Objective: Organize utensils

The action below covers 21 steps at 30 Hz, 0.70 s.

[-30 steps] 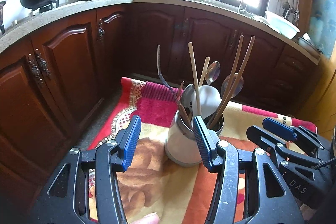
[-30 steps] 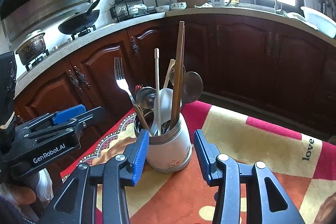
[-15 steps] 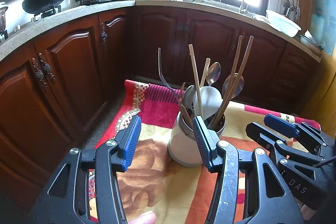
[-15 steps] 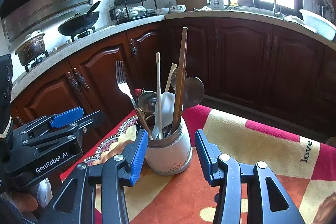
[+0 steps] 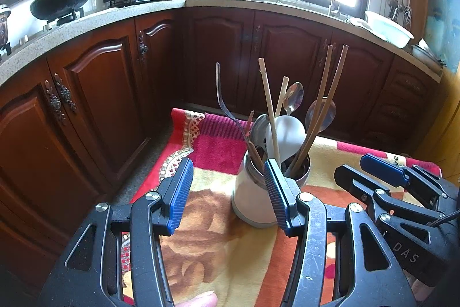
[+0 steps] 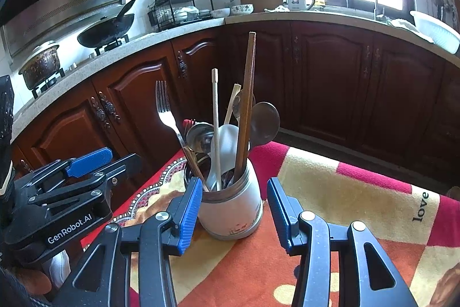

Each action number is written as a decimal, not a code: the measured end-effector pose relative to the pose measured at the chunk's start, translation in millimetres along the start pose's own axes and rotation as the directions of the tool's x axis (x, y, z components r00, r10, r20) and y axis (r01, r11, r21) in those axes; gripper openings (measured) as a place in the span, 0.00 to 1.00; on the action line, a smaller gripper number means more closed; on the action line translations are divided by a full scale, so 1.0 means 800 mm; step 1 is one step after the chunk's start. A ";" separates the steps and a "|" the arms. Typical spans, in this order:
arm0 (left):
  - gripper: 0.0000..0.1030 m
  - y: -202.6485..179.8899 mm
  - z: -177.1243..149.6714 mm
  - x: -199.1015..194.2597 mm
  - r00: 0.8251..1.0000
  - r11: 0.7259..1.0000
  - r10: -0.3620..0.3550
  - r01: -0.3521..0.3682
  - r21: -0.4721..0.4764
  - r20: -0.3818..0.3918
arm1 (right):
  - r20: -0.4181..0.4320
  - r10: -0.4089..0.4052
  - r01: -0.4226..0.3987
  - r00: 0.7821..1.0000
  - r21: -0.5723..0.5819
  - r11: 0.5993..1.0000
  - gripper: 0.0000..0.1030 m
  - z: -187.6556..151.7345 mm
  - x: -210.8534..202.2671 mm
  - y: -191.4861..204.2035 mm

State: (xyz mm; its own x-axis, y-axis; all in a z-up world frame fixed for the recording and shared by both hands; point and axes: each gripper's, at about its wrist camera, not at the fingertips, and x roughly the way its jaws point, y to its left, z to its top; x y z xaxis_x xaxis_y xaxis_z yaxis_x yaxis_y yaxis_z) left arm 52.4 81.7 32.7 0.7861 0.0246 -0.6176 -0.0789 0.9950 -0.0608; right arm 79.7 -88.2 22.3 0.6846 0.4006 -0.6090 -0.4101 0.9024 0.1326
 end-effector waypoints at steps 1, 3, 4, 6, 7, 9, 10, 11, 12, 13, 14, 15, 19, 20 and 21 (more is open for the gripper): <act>0.49 0.000 0.000 0.001 1.000 1.000 0.001 -0.001 0.001 -0.001 | -0.001 0.001 -0.001 1.000 0.000 1.000 0.44 0.000 0.001 0.000; 0.49 0.000 -0.001 0.001 1.000 1.000 0.003 -0.003 0.001 -0.002 | -0.003 0.001 -0.001 1.000 -0.002 1.000 0.44 -0.001 0.002 0.001; 0.49 0.000 -0.001 0.001 1.000 1.000 0.003 -0.003 0.001 -0.002 | -0.004 0.001 -0.001 1.000 -0.003 1.000 0.44 0.000 0.002 0.000; 0.49 0.000 -0.001 0.001 1.000 1.000 0.002 -0.002 0.000 -0.002 | -0.002 0.000 0.000 1.000 -0.006 1.000 0.44 0.000 0.003 0.003; 0.49 0.001 -0.001 0.001 1.000 1.000 0.003 -0.003 0.000 -0.001 | -0.001 -0.001 0.001 1.000 -0.006 1.000 0.44 0.001 0.003 0.003; 0.49 0.001 -0.002 0.002 1.000 1.000 0.005 -0.005 -0.001 0.000 | 0.001 -0.001 0.001 1.000 -0.006 1.000 0.44 0.002 0.003 0.004; 0.49 0.001 -0.003 0.002 1.000 1.000 0.005 -0.005 -0.002 -0.002 | 0.001 -0.001 0.001 1.000 -0.005 1.000 0.44 0.001 0.003 0.004; 0.49 0.001 -0.003 0.002 1.000 1.000 0.005 -0.005 -0.001 -0.004 | 0.002 -0.001 0.001 1.000 -0.006 1.000 0.44 0.001 0.002 0.005; 0.49 0.001 -0.004 0.002 1.000 1.000 0.006 -0.006 0.000 -0.005 | 0.001 -0.001 0.001 1.000 -0.007 1.000 0.44 0.001 0.003 0.005; 0.49 0.001 -0.004 0.002 1.000 1.000 0.008 -0.008 0.002 -0.004 | 0.001 -0.002 0.002 1.000 -0.007 1.000 0.44 0.001 0.003 0.005; 0.49 0.001 -0.004 0.002 1.000 1.000 0.009 -0.009 0.001 -0.005 | 0.000 -0.001 0.001 1.000 -0.007 1.000 0.44 0.000 0.003 0.005; 0.49 0.001 -0.005 0.002 1.000 1.000 0.010 -0.010 0.001 -0.006 | 0.000 -0.001 0.001 1.000 -0.007 1.000 0.44 0.000 0.003 0.005; 0.49 0.001 -0.004 0.002 1.000 1.000 0.012 -0.012 -0.001 -0.005 | -0.002 -0.001 0.001 1.000 -0.008 1.000 0.44 -0.001 0.003 0.005; 0.49 0.000 -0.004 0.002 1.000 1.000 0.012 -0.012 -0.001 -0.005 | -0.002 -0.001 0.001 1.000 -0.008 1.000 0.44 -0.001 0.004 0.006; 0.49 0.000 -0.004 0.002 1.000 1.000 0.012 -0.012 0.000 -0.005 | -0.001 -0.001 0.001 1.000 -0.007 1.000 0.44 -0.001 0.004 0.006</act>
State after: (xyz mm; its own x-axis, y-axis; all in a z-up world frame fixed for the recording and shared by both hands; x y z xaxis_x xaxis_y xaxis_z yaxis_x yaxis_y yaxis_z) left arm 51.3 81.5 29.0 0.7821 0.0362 -0.6221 -0.0885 0.9946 -0.0535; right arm 79.4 -82.9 20.7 0.6843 0.3991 -0.6103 -0.4136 0.9017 0.1259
